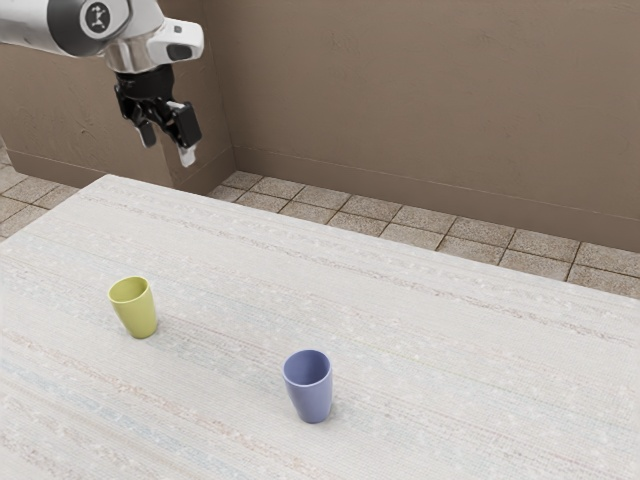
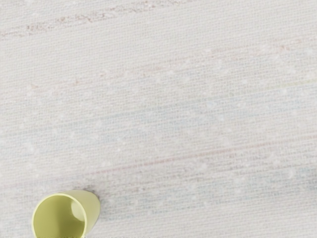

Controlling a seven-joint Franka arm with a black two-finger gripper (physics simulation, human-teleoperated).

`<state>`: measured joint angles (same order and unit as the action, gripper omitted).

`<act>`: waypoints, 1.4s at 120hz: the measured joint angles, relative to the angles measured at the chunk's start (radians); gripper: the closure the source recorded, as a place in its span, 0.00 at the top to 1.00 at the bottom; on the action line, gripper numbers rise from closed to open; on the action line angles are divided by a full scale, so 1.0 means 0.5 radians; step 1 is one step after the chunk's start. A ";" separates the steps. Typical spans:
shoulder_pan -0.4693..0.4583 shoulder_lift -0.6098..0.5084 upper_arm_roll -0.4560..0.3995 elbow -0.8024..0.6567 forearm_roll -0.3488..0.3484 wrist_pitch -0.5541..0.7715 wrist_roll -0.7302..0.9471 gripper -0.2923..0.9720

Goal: Place the left cup onto the right cup

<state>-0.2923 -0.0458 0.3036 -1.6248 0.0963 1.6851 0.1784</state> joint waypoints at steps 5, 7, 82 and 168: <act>-0.006 0.000 0.001 0.000 0.001 0.000 0.000 0.76; -0.009 0.000 0.002 0.000 0.001 0.000 0.000 0.76; 0.147 0.022 0.022 -0.343 0.016 0.105 0.011 0.76; 0.566 0.271 0.022 -0.645 -0.050 0.606 0.166 0.75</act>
<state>-0.0092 0.0897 0.3144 -1.9473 0.0711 1.9883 0.2617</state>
